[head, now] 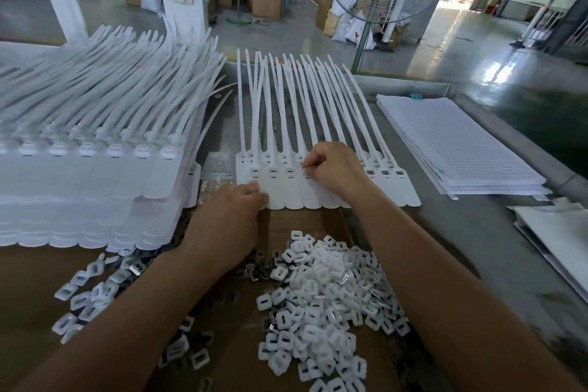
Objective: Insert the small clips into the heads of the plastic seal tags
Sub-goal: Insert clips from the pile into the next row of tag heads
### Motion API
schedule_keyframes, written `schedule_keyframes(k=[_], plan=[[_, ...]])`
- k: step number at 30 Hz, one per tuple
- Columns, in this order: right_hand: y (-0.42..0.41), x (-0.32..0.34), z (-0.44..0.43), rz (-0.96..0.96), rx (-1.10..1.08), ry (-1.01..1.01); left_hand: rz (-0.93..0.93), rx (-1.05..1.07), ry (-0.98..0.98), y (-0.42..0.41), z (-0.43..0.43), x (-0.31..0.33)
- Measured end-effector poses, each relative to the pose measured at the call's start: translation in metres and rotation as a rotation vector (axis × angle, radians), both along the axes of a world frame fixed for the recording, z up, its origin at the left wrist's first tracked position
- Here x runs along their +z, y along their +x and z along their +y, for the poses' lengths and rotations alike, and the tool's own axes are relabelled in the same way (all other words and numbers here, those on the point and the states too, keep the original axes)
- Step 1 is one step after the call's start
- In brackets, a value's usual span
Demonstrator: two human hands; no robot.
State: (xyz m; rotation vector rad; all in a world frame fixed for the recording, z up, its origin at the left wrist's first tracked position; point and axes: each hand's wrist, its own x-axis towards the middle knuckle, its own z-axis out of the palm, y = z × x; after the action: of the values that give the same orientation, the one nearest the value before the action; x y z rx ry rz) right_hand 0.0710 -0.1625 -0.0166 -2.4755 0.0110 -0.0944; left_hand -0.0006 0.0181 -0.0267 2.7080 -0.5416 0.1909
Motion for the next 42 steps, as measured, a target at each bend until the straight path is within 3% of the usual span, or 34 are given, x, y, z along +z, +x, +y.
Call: schedule_keyframes(k=[17,22,26,33,42], plan=[[0.011,0.006,0.003,0.063,-0.089,0.002,-0.028,0.012,0.001,-0.001,-0.001,0.0],[0.001,-0.003,-0.003,-0.037,-0.016,0.005,-0.022,0.01,-0.003,0.0,-0.001,-0.001],[-0.014,0.007,-0.012,0.056,0.1,0.06,-0.015,0.01,0.008,0.001,-0.002,-0.001],[-0.059,0.025,-0.006,0.129,0.265,-0.003,0.023,0.021,0.023,0.006,-0.001,-0.005],[-0.077,0.031,0.021,0.264,0.379,-0.283,0.008,0.031,0.011,0.007,-0.002,-0.007]])
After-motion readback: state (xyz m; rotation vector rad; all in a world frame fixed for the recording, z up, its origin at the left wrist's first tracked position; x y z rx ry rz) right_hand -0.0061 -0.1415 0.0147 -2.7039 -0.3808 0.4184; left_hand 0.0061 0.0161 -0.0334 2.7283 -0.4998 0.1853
